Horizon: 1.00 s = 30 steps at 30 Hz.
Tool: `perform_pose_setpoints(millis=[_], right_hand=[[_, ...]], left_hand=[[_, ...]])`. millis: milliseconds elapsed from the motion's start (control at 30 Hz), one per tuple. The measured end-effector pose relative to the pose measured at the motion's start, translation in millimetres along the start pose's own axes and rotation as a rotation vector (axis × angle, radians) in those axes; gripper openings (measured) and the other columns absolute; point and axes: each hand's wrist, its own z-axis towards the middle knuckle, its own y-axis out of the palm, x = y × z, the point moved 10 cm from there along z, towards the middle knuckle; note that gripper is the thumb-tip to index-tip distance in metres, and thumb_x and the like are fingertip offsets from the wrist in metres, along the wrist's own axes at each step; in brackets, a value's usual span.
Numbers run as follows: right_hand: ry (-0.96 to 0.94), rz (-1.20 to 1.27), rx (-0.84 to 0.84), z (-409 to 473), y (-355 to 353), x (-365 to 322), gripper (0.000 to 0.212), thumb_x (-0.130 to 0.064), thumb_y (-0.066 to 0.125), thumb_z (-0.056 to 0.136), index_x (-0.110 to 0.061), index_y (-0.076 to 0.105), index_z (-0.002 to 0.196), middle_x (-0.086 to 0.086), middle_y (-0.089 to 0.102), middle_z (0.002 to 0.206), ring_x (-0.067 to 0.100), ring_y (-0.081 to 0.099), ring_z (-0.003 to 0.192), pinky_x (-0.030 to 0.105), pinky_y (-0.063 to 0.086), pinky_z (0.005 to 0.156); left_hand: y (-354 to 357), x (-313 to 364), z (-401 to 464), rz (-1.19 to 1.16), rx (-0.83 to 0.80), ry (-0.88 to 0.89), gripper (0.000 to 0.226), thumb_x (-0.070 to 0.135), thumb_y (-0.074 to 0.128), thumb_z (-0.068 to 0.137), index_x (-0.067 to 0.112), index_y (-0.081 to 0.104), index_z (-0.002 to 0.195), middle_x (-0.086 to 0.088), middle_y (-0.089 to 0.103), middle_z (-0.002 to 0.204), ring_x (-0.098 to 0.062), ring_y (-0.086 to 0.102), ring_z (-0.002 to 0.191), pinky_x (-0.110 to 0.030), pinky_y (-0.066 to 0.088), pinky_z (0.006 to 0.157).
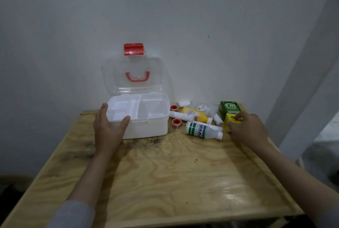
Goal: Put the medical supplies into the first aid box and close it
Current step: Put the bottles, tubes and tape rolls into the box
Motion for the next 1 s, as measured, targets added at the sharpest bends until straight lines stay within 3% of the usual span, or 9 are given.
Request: perform_pose_setpoints(millis=[267,400,633,767,867,1000], right_hand=[[-0.182,0.216,0.233,-6,-62,-32,0.023,-0.018,0.072,0.073,-0.009,0.072,0.094,0.017,0.069,0.089,0.029,0.06,0.094,0.029,0.044,0.077],[-0.302,0.339,0.284,-11,-88,-74,0.018,-0.018,0.071,0.072,-0.015,0.072,0.09,0.011,0.068,0.094,0.022,0.059,0.096,0.043,0.053,0.082],[-0.429,0.559,-0.015,-17,-56,-176,0.017,-0.013,0.07,0.073,-0.021,0.073,0.087,0.01,0.065,0.1,0.018,0.063,0.095,0.034,0.056,0.084],[-0.501,0.393,-0.114,-16,-21,-220,0.021,-0.017,0.066,0.071,-0.014,0.074,0.09,0.012,0.064,0.096,0.023,0.061,0.089,0.042,0.055,0.082],[-0.543,0.241,-0.213,-13,7,-247,0.022,-0.017,0.065,0.073,-0.012,0.074,0.092,0.012,0.064,0.087,0.022,0.058,0.081,0.035,0.053,0.07],[-0.573,0.138,-0.359,-9,46,-269,0.025,-0.018,0.064,0.074,-0.012,0.073,0.096,0.005,0.059,0.081,0.008,0.048,0.062,0.017,0.034,0.05]], left_hand=[[1,-2,1,-0.03,0.021,0.027,0.076,0.042,0.069,0.079,0.022,0.031,0.142,-0.004,0.033,0.151,-0.025,0.032,0.137,-0.046,0.035,0.107],[1,-2,2,-0.036,0.017,0.046,0.076,0.042,0.07,0.078,0.022,0.032,0.141,-0.005,0.034,0.15,-0.026,0.032,0.136,-0.047,0.036,0.107],[1,1,1,-0.037,0.002,0.035,0.079,0.045,0.069,0.078,0.021,0.03,0.142,-0.003,0.032,0.151,-0.025,0.03,0.137,-0.041,0.034,0.105],[1,0,0,-0.043,-0.001,0.025,0.08,0.046,0.068,0.077,0.02,0.031,0.143,-0.002,0.029,0.153,-0.023,0.027,0.139,-0.039,0.032,0.106],[1,-2,2,-0.044,-0.001,0.02,0.08,0.045,0.069,0.077,0.019,0.032,0.143,-0.003,0.029,0.153,-0.023,0.027,0.139,-0.035,0.03,0.105],[1,0,2,-0.056,0.005,0.036,0.081,0.049,0.069,0.076,0.018,0.034,0.142,-0.003,0.032,0.151,-0.023,0.029,0.138,-0.032,0.03,0.104]])
